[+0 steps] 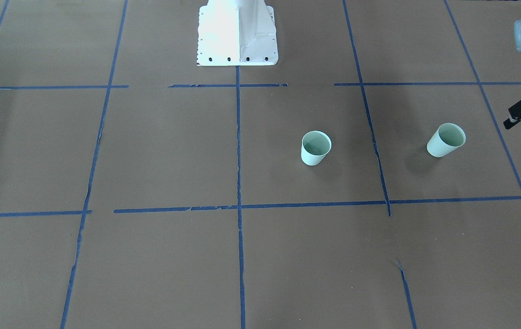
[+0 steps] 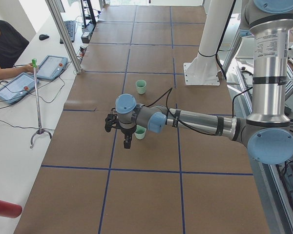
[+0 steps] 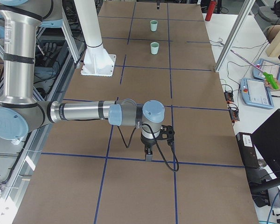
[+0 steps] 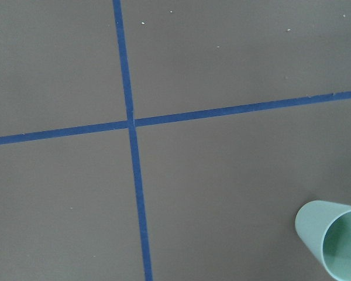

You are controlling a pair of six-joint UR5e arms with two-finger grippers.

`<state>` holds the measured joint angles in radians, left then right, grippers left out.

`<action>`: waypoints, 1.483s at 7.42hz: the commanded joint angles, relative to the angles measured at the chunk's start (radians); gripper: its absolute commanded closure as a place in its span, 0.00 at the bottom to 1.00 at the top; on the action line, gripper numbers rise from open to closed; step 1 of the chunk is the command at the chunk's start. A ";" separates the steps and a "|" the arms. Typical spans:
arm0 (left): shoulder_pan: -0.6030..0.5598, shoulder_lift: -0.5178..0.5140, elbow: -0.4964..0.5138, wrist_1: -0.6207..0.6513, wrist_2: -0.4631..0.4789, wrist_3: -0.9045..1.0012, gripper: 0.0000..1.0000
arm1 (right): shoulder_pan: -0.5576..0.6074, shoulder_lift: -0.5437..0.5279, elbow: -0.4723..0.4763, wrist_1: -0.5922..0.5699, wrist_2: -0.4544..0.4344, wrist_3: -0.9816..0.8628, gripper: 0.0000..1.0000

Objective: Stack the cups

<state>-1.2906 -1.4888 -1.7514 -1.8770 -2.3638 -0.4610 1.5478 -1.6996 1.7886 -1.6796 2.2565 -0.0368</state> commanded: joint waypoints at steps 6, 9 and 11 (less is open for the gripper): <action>0.232 0.001 0.082 -0.244 0.067 -0.298 0.00 | 0.000 0.000 0.000 0.000 0.000 0.000 0.00; 0.267 -0.014 0.130 -0.287 0.069 -0.298 0.00 | 0.000 0.000 0.000 0.000 0.000 0.000 0.00; 0.274 -0.014 0.127 -0.294 0.098 -0.297 0.53 | 0.000 0.000 0.000 0.001 0.000 0.000 0.00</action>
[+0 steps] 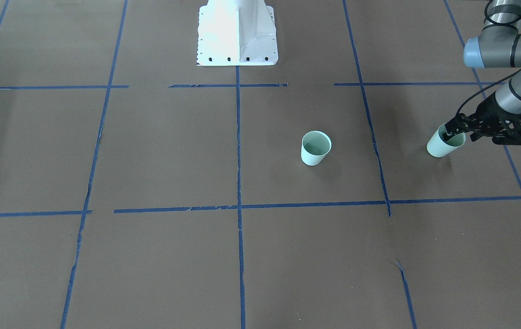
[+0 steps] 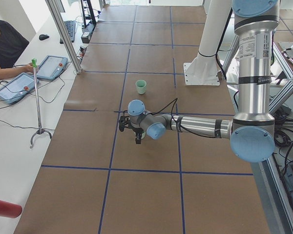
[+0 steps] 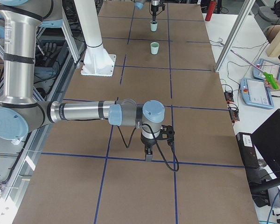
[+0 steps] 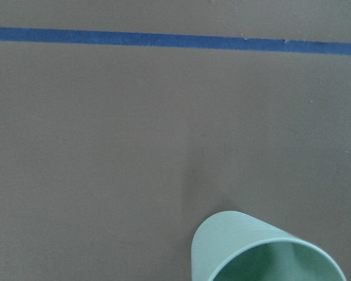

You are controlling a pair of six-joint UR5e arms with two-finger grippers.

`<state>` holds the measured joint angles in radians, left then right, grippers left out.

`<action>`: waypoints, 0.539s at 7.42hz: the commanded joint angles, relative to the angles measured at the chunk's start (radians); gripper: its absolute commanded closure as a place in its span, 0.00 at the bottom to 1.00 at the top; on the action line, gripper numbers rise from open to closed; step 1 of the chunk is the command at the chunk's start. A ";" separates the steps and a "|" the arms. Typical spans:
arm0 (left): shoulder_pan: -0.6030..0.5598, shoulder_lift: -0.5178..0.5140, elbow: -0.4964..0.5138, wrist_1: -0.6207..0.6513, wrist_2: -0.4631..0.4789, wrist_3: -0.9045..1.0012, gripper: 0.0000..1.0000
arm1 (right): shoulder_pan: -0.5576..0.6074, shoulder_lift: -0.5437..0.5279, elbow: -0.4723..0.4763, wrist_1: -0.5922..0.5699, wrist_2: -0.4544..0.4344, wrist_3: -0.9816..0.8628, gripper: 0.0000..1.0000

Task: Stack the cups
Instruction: 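Lower the left gripper onto the rim of the outer pale green cup and grasp it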

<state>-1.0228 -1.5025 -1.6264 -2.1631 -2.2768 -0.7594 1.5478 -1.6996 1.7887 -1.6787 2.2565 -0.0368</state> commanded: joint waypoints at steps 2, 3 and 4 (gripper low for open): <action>0.006 -0.008 -0.004 -0.007 0.013 0.003 1.00 | 0.000 0.000 0.000 -0.001 0.000 0.000 0.00; 0.004 -0.008 -0.021 -0.004 0.014 -0.003 1.00 | 0.000 0.000 0.000 0.001 0.000 0.000 0.00; -0.003 0.001 -0.062 0.003 0.011 -0.003 1.00 | 0.000 0.000 0.000 -0.001 0.000 0.000 0.00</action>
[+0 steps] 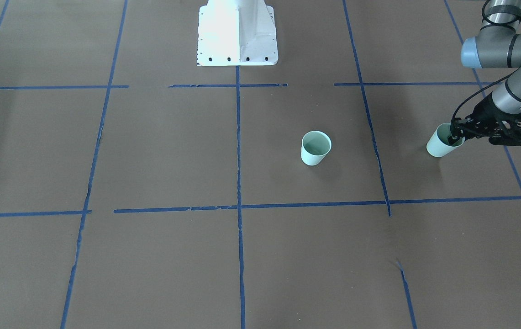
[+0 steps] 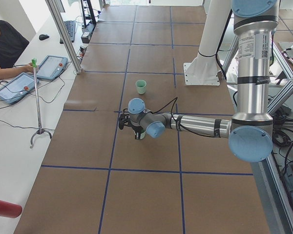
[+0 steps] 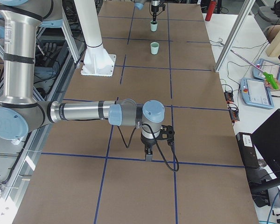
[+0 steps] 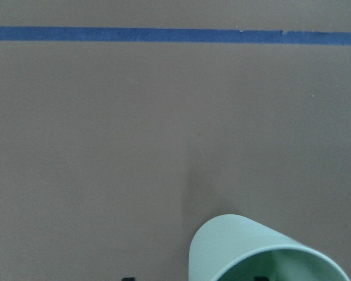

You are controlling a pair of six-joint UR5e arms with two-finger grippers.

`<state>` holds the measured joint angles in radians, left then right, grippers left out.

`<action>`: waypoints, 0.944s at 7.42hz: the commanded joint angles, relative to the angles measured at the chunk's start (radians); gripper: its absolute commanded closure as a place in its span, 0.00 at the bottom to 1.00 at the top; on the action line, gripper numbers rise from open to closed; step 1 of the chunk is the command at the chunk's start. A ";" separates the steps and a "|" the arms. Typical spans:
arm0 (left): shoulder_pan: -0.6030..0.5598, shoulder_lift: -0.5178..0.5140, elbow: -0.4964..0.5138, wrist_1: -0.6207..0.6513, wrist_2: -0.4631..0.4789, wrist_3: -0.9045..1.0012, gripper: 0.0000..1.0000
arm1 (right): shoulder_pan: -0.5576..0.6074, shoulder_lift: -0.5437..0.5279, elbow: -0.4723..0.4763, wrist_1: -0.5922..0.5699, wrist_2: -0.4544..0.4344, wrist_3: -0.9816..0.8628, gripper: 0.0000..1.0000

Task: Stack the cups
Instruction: 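Lower the left gripper onto the rim of the outer pale green cup and grasp it, then lift the grasped cup with the left gripper and carry it over the other cup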

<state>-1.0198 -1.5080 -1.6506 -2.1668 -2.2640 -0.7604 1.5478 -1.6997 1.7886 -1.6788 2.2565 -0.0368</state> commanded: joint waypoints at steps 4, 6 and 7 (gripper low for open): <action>-0.029 -0.001 -0.291 0.293 -0.012 0.004 1.00 | 0.000 0.000 0.002 -0.001 0.000 0.002 0.00; -0.138 -0.102 -0.388 0.535 -0.011 0.013 1.00 | 0.000 0.000 0.002 0.001 0.000 0.002 0.00; -0.143 -0.210 -0.400 0.686 -0.011 0.013 1.00 | 0.000 0.000 0.000 -0.001 0.000 0.000 0.00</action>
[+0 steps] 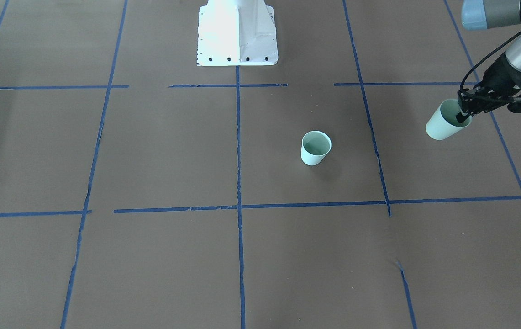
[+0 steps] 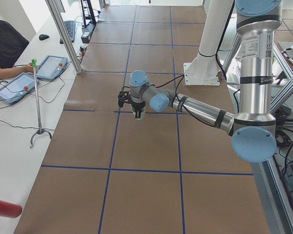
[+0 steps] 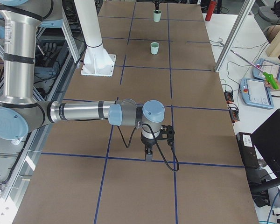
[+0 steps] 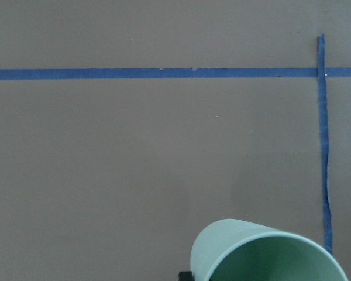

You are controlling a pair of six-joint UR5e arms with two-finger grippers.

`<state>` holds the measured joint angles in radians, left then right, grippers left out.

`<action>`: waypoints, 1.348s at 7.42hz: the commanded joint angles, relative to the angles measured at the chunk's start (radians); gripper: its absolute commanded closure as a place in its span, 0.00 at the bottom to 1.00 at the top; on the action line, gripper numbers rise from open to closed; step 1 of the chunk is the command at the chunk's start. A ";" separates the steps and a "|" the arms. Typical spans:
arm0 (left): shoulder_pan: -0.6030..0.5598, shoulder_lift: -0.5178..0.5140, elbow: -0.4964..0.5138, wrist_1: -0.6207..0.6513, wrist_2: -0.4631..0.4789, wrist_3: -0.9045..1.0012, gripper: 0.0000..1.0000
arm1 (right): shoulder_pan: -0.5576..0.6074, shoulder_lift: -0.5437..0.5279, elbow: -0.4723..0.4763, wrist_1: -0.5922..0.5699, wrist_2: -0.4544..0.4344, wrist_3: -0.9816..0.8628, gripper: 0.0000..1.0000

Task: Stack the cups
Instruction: 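Lift the grasped cup with the left gripper and carry it over the other cup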

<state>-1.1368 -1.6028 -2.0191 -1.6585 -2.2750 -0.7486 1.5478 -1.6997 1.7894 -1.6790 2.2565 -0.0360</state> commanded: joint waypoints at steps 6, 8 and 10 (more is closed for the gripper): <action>0.237 -0.367 -0.001 0.271 0.008 -0.392 1.00 | 0.000 0.000 -0.001 -0.001 0.000 -0.001 0.00; 0.293 -0.385 0.051 0.173 0.052 -0.469 1.00 | 0.000 0.000 -0.001 -0.001 0.000 -0.001 0.00; 0.307 -0.414 0.104 0.158 0.058 -0.476 1.00 | 0.000 0.000 -0.001 -0.001 0.000 -0.001 0.00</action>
<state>-0.8426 -1.9961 -1.9508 -1.4857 -2.2234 -1.2160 1.5478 -1.6997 1.7887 -1.6797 2.2565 -0.0368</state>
